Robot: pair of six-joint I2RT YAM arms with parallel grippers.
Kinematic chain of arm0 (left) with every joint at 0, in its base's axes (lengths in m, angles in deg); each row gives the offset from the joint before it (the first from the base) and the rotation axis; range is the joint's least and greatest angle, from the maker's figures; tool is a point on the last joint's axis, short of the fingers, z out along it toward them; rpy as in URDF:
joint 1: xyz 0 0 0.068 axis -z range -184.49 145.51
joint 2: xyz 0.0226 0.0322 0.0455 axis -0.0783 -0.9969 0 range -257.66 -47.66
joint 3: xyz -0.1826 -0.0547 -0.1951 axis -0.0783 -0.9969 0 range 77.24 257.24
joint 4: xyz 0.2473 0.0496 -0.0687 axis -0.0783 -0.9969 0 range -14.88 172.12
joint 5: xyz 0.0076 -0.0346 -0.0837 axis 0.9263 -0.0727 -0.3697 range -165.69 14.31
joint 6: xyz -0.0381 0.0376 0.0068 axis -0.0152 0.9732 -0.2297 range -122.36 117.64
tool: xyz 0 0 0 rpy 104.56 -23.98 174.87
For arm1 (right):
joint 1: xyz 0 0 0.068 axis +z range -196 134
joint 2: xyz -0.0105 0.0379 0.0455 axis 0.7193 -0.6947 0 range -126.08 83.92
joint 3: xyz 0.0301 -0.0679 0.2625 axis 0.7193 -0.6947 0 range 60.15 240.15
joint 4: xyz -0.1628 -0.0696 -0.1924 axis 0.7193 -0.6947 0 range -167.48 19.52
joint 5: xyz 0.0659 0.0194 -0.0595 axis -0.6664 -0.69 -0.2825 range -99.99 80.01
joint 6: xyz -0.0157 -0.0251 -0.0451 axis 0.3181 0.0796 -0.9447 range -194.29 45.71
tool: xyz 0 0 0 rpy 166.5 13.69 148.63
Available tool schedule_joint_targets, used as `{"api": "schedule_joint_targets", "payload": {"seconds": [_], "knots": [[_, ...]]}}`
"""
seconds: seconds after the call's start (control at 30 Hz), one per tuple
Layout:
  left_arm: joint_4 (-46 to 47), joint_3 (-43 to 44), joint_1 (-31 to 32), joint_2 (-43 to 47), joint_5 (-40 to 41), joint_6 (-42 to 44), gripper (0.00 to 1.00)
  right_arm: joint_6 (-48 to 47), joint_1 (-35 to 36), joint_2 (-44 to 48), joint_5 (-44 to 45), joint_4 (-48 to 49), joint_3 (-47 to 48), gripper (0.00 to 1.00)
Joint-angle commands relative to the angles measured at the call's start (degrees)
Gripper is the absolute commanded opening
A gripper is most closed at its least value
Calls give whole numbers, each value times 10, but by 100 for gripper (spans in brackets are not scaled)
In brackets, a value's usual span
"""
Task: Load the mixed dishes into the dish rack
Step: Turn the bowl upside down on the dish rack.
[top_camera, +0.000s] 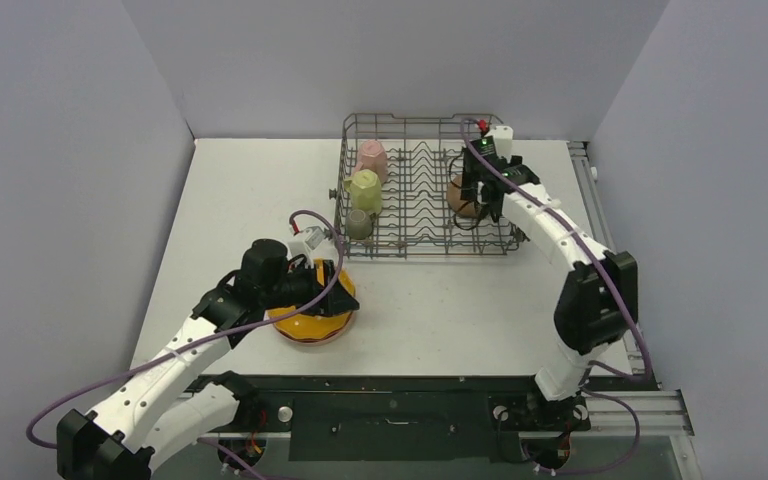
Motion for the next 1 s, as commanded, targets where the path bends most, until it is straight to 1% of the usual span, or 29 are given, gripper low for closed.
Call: {"api": "schedule_joint_targets", "payload": {"seconds": [0.0, 0.07, 0.1, 0.17, 0.27, 0.33, 0.37, 0.4, 0.43, 0.47, 0.5, 0.53, 0.6, 0.7, 0.87, 0.93, 0.97], "knots": [[-5, 5, -2, 24, -28, 21, 59, -96, 31, -114, 162, -55, 113, 0], [-5, -2, -1, 30, -36, 22, 59, -137, 60, -163, 219, -70, 145, 0], [-3, -5, 0, 36, -39, 21, 59, -159, 67, -196, 259, -94, 158, 0], [-3, -7, 2, 42, -43, 21, 59, -174, 84, -249, 301, -136, 196, 0], [0, -7, 2, 51, -48, 23, 59, -180, 98, -308, 324, -184, 233, 0], [-2, -7, 1, 54, -51, 25, 59, -174, 105, -346, 357, -218, 252, 0], [-4, -8, 2, 55, -52, 25, 60, -168, 108, -359, 366, -232, 254, 7], [-4, -10, 2, 58, -54, 26, 60, -166, 114, -360, 375, -233, 251, 26], [-4, -11, 3, 59, -54, 26, 60, -164, 116, -354, 373, -226, 241, 34], [-3, -11, 3, 60, -55, 26, 60, -158, 118, -346, 357, -221, 235, 48], [-2, -12, 3, 60, -55, 26, 60, -154, 118, -331, 346, -210, 224, 54], [-1, -11, 3, 59, -55, 25, 60, -149, 118, -318, 327, -204, 220, 62], [-2, -11, 3, 57, -57, 26, 60, -142, 120, -309, 314, -211, 217, 70], [-2, -12, 4, 57, -58, 27, 60, -139, 122, -303, 317, -219, 215, 76], [-2, -12, 3, 55, -55, 26, 60, -142, 122, -297, 308, -223, 205, 81], [-3, -12, 3, 55, -54, 26, 60, -140, 122, -280, 282, -214, 191, 82], [-3, -13, 3, 54, -54, 27, 60, -140, 122, -273, 249, -209, 185, 82]]}}
